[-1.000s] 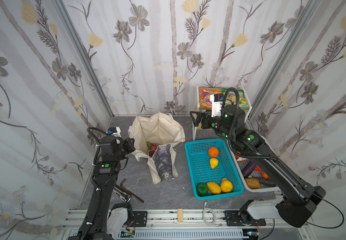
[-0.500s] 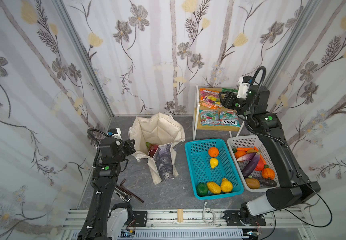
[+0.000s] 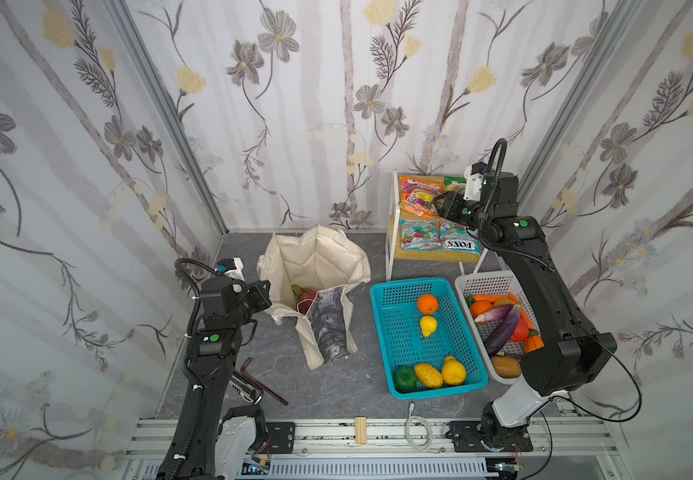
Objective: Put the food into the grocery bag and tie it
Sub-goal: 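Move the right gripper to the shelf above the orange Fox's Fruits candy bag, then grasp the orange Fox's Fruits candy bag with the right gripper and lift it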
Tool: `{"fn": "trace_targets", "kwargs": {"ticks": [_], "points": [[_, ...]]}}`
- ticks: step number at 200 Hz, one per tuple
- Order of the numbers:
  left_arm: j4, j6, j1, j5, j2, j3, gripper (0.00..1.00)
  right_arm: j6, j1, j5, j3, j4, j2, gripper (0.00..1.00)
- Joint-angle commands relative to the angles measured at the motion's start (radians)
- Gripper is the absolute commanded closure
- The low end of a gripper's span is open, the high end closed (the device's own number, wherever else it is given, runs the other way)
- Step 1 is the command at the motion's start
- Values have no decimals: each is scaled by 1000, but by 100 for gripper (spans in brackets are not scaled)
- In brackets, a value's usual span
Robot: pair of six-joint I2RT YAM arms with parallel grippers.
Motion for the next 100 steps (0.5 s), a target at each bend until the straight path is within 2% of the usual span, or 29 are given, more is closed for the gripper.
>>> {"fn": "trace_targets", "kwargs": {"ticks": [1, 66, 100], "points": [[37, 8, 0, -1, -3, -4, 100, 1, -1, -25, -5, 7, 19, 45], [40, 11, -1, -12, -5, -13, 100, 24, -5, -82, -47, 25, 19, 46], [40, 11, -1, -12, -6, -15, 100, 50, -9, -114, -118, 99, -18, 49]]}}
